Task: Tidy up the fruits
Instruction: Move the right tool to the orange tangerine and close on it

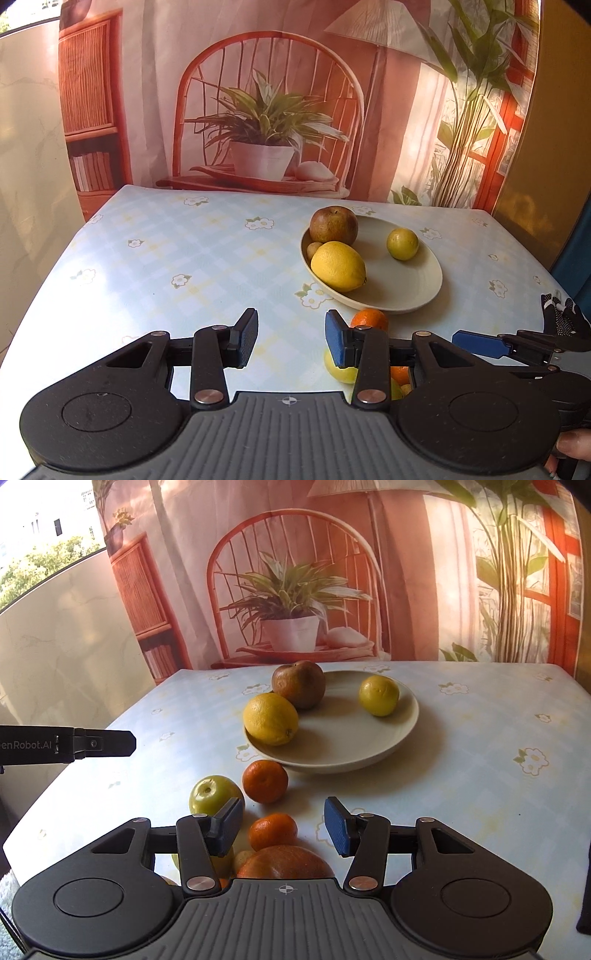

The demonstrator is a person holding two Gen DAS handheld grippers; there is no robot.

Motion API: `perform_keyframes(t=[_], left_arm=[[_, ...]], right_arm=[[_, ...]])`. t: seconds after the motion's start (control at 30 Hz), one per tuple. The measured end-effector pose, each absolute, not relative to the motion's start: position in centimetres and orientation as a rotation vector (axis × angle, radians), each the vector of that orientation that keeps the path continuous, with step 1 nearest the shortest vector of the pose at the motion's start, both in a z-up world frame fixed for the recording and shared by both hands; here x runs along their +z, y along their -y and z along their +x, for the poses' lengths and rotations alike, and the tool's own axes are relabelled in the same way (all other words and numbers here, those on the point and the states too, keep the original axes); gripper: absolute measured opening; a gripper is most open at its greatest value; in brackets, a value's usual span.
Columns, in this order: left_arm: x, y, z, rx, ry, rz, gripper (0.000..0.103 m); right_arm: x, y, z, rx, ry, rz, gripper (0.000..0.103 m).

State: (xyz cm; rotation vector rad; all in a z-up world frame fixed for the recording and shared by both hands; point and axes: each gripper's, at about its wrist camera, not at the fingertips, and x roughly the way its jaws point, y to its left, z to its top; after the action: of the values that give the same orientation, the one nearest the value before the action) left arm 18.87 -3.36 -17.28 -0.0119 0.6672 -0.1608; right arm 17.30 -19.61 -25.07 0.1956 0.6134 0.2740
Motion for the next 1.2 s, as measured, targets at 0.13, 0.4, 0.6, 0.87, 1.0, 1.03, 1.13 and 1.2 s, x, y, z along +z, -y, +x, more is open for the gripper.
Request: perform_keyframes(t=[0.13,0.4,0.6,0.87,1.0,1.03,1.13,1.2], left_arm=[[-17.6,3.2,19.1,-0.152,-0.676,-0.023,0.042],[-18.0,2.7,19.0,-0.144,-0.685,-0.045,0.042],[-18.5,2.6,19.1,-0.146,-0.695,-0.044,0.042],[-18.9,2.6,19.3,-0.164,-0.708,-0.04,0.042],[-19.1,2.7,19.3,-0.171,-0.714,-0.043,0.042],[-19.2,2.7,19.3,-0.172,-0.713,-0.044,0.042],[-19.3,2.7,19.2,-0.178,-0.715,-0.048,0.042],[-19.4,2.8,19.2,-0.179,-0.719,-0.051,0.042]], right_arm=[[-25.0,19.4,17.9,0.314,-0.653,0.191,0.043],[-24.7,20.2,20.8,0.356,-0.769,0.27,0.037],[-26.1,20.0,22.6,0.358,-0.877,0.312,0.034],[-26.9,19.6,22.7,0.35,-0.903,0.319,0.031],[-26.9,20.0,22.1,0.328,-0.864,0.327,0.031],[-26.9,20.0,21.9,0.319,-0.844,0.314,0.031],[-26.7,20.0,20.9,0.295,-0.769,0.255,0.031],[-26.5,20.2,20.5,0.279,-0.723,0.222,0.031]])
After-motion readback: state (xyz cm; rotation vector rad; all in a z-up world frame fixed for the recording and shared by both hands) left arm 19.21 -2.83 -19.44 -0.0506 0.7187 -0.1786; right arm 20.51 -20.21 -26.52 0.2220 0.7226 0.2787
